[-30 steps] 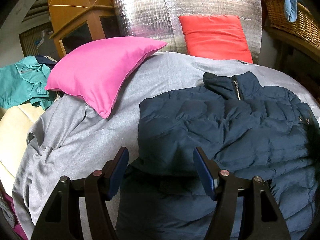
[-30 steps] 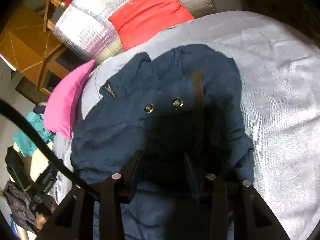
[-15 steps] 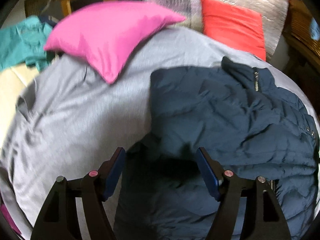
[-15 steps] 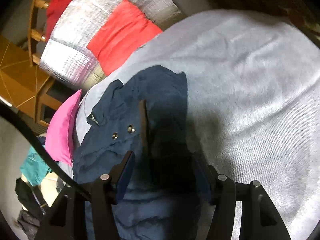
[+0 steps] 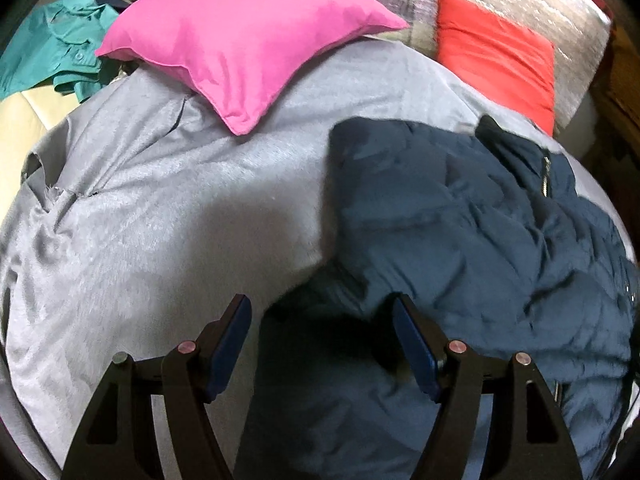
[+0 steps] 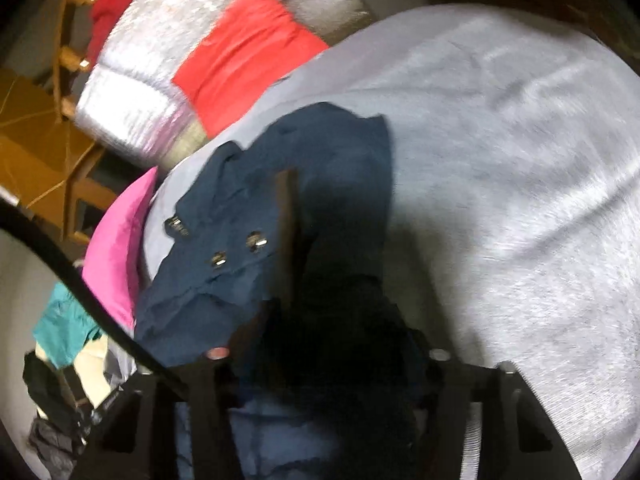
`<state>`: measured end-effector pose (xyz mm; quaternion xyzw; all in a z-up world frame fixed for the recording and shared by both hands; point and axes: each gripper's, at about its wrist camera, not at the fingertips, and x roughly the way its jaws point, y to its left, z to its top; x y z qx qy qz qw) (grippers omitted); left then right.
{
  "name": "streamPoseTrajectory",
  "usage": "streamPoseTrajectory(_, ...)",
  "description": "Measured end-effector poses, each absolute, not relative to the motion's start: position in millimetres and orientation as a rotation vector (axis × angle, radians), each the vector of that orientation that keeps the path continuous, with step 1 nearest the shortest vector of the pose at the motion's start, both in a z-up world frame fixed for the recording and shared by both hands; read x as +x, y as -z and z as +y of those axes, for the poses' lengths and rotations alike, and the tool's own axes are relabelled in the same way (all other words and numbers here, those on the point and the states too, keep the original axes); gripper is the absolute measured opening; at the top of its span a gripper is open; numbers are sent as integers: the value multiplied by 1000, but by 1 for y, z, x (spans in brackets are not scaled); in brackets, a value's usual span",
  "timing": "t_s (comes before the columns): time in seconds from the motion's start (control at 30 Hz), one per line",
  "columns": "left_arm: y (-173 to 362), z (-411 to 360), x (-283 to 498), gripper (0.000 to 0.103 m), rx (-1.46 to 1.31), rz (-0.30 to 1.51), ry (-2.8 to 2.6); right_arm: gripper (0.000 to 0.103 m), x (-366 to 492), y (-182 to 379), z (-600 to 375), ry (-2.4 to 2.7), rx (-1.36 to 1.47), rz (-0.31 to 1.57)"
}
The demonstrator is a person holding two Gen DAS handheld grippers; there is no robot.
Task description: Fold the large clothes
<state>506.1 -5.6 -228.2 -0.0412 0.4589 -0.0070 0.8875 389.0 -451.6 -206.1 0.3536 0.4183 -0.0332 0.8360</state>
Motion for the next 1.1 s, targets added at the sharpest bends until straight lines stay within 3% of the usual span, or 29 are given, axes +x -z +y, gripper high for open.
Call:
streamPoseTrajectory(0.33,242,-2,522,73,-203,961,72,47,396,210,-443,78,690,904)
streamPoseTrajectory(0.4,239,-4,523,73,-211,954,86,47,396,208,-441,77,676,901)
streamPoseTrajectory(0.47,237,-4,524,73,-237,956,90,53,397,213,-443,77,693,917)
streamPoseTrajectory(0.63,241,-4,524,73,-240,956,111,53,396,217,-449,58,753,906)
streamPoseTrajectory(0.8,235,-12,520,54,-186,932,108,38,391,198,-437,77,659,839)
streamPoseTrajectory(0.97,241,-16,523,58,-145,961,80,39,391,189,-431,80,613,812)
streamPoseTrajectory(1.1,235,-17,521,60,-125,982,55,52,397,209,-441,125,711,919)
